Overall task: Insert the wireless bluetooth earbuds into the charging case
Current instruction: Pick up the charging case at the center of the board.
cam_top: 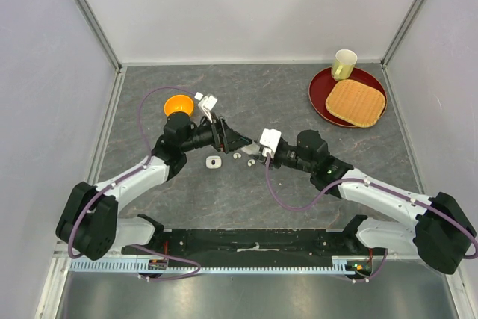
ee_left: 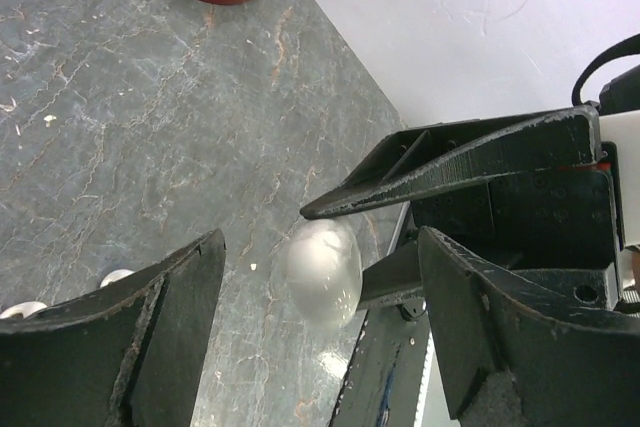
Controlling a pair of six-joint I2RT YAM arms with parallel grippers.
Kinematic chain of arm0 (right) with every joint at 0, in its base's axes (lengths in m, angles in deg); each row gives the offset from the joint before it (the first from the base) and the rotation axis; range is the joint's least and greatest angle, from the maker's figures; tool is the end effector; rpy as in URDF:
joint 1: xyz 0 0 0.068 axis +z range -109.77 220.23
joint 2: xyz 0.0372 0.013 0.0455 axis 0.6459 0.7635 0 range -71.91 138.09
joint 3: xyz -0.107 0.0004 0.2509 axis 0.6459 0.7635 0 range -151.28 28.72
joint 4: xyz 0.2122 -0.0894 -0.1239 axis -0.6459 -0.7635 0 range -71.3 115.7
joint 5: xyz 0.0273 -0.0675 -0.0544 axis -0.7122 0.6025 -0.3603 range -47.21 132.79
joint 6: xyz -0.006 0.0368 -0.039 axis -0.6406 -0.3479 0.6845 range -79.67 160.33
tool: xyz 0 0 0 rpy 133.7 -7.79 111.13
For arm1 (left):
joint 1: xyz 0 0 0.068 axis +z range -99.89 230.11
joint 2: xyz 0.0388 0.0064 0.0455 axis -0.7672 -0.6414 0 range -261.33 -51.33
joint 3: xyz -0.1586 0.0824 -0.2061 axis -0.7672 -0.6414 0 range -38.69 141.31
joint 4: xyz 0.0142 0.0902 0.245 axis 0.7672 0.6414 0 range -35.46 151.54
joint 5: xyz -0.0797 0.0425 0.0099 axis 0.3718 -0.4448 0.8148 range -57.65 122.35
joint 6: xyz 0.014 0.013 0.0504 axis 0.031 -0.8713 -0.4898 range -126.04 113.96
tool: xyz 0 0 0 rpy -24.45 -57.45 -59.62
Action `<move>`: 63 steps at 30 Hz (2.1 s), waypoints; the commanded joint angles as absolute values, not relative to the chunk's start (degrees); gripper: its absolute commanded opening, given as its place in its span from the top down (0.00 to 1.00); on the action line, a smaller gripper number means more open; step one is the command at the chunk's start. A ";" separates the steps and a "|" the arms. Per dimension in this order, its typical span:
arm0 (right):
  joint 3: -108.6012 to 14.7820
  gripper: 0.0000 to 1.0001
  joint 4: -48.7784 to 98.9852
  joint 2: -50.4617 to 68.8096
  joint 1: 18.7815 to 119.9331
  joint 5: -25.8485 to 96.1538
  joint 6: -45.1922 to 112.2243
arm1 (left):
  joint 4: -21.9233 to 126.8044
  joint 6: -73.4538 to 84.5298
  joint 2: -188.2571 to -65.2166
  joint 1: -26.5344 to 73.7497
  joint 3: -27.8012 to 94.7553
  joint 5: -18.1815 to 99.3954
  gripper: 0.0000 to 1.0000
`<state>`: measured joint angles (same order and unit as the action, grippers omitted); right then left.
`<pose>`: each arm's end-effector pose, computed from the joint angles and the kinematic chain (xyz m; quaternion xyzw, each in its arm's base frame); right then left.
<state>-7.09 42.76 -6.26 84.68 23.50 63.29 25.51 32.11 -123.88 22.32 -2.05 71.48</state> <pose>0.1763 0.1895 0.2604 -0.5145 0.5828 0.2433 0.5800 0.2331 -0.1483 0.2581 0.1576 0.7222 -0.5504 0.3881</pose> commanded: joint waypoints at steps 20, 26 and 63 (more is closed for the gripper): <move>-8.01 1.00 51.98 -5.73 89.01 35.76 66.26 | 36.97 26.92 -126.83 21.10 5.96 75.06 0.37; -8.19 1.00 51.89 -5.46 89.45 34.36 66.43 | 34.95 27.71 -126.74 20.58 5.61 74.80 0.49; -9.07 0.21 47.49 -7.92 89.98 37.96 62.39 | 36.17 22.00 -119.45 20.58 1.83 63.55 0.98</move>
